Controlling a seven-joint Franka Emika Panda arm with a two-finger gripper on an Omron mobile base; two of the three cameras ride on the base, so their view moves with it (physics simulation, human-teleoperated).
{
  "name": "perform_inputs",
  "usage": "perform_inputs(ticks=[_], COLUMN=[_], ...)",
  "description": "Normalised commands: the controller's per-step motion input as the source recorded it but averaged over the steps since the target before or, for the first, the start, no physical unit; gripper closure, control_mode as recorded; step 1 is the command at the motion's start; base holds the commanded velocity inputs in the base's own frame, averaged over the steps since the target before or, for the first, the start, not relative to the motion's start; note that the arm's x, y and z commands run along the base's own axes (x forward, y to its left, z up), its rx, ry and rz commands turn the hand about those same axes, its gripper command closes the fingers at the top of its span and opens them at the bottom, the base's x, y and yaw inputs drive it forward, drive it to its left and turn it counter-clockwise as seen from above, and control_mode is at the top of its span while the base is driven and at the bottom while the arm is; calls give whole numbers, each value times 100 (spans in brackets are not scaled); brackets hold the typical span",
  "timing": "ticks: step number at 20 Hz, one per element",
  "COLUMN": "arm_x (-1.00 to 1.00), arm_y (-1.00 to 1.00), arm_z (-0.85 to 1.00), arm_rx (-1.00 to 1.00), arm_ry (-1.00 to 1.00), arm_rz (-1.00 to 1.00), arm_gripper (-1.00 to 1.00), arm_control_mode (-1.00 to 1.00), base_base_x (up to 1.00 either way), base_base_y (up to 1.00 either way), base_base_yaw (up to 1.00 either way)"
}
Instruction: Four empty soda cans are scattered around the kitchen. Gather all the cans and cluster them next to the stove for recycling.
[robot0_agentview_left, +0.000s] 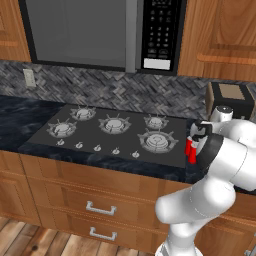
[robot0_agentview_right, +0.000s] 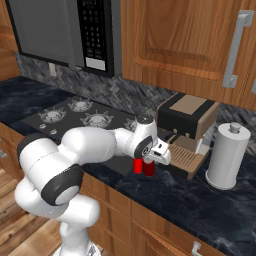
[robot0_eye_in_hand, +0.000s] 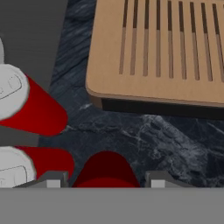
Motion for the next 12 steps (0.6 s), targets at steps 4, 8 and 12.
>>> perform_inputs(ticks=[4,8,12], arm_x=[0,1,12], arm_y=[0,0,0], arm_z=[0,0,5], arm_rx=[0,0,2], arm_ry=[0,0,0], arm_rz=[0,-1,-1], arm_gripper=[-100,-100,-100], arm_control_mode=[-100,-100,-100], base_base_x=[0,0,0], base_base_y=[0,0,0], base_base_yaw=[0,0,0])
